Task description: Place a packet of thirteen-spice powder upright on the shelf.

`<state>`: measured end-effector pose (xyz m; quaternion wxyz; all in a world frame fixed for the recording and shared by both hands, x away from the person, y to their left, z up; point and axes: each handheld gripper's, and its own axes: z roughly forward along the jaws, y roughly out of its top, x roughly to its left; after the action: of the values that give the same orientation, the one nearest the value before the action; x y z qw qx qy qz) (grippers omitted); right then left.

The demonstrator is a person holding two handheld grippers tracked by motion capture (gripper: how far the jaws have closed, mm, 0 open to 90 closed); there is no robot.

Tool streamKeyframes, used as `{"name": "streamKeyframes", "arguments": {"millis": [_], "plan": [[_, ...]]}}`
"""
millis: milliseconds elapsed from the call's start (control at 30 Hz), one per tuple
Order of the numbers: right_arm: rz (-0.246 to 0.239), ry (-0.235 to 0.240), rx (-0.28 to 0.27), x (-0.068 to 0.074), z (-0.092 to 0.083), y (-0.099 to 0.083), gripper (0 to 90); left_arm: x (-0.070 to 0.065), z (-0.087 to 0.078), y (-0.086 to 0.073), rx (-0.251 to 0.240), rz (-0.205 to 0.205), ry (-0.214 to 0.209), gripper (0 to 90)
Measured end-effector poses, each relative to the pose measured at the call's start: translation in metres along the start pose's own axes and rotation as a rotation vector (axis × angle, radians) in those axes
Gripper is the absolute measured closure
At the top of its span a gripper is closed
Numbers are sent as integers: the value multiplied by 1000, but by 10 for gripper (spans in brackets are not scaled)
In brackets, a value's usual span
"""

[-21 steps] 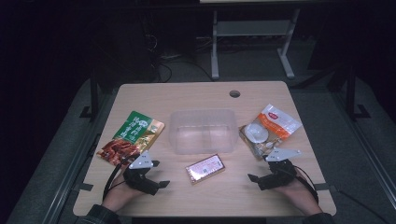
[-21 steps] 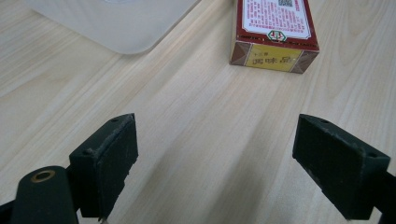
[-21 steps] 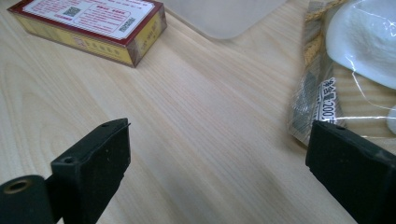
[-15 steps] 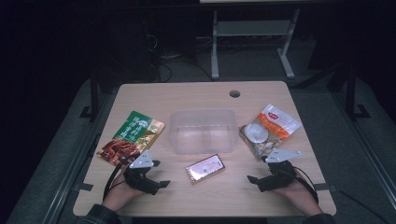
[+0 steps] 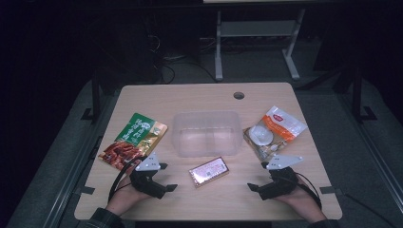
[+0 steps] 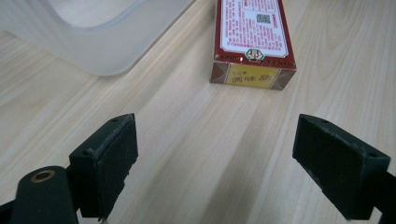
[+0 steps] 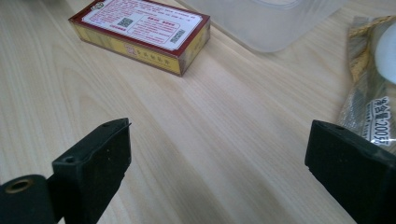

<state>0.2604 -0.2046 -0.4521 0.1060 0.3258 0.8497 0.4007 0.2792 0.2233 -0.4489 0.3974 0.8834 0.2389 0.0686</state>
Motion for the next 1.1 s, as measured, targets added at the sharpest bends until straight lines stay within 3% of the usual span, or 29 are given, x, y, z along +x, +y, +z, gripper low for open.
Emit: {"name": "streamKeyframes", "arguments": {"millis": [467, 833, 1100], "plan": [[-1, 4, 4, 2, 2, 1, 64, -3, 11, 17, -26, 10, -24, 133], [-5, 16, 8, 3, 5, 1, 66, -13, 31, 29, 1, 66, -57, 133], [-8, 27, 8, 2, 6, 1, 66, -18, 50, 36, 23, 67, -71, 134]]}}
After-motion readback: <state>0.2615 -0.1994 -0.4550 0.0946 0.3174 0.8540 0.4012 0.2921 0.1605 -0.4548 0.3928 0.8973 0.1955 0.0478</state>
